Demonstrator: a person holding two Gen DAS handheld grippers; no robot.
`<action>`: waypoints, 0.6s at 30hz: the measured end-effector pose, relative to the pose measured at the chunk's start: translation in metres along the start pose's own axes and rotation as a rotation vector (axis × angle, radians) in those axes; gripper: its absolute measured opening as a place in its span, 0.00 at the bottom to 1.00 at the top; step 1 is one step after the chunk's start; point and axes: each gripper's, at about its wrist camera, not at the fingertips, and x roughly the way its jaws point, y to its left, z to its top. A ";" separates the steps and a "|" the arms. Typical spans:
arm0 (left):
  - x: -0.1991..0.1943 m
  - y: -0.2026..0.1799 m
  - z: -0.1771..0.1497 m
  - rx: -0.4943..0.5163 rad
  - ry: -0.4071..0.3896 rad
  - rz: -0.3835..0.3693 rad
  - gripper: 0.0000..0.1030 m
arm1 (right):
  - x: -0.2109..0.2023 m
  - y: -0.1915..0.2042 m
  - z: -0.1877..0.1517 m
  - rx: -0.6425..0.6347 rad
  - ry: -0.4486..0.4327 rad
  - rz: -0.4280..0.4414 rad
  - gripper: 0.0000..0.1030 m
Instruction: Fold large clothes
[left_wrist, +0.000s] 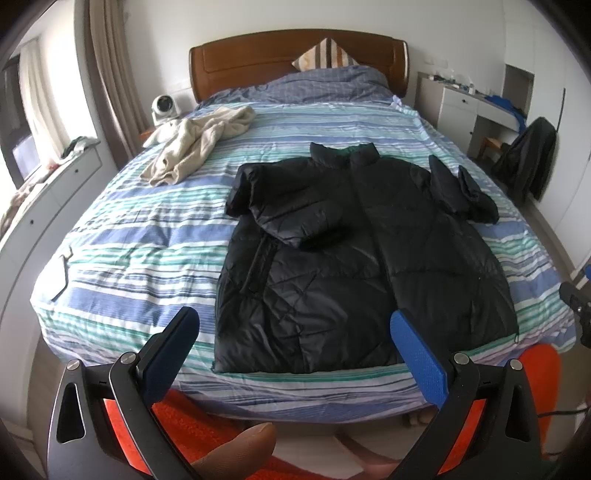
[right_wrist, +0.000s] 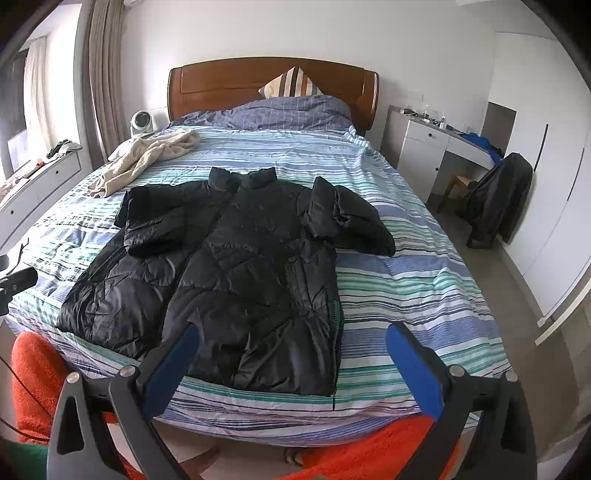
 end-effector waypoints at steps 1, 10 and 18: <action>0.000 0.000 0.000 0.000 0.001 0.001 1.00 | 0.000 0.000 0.000 0.000 0.001 -0.001 1.00; 0.006 0.006 0.001 -0.013 0.007 0.004 1.00 | 0.002 0.000 0.001 -0.009 0.009 0.000 1.00; 0.012 0.006 -0.002 -0.019 0.020 -0.002 1.00 | 0.009 0.001 -0.001 -0.012 0.019 0.007 1.00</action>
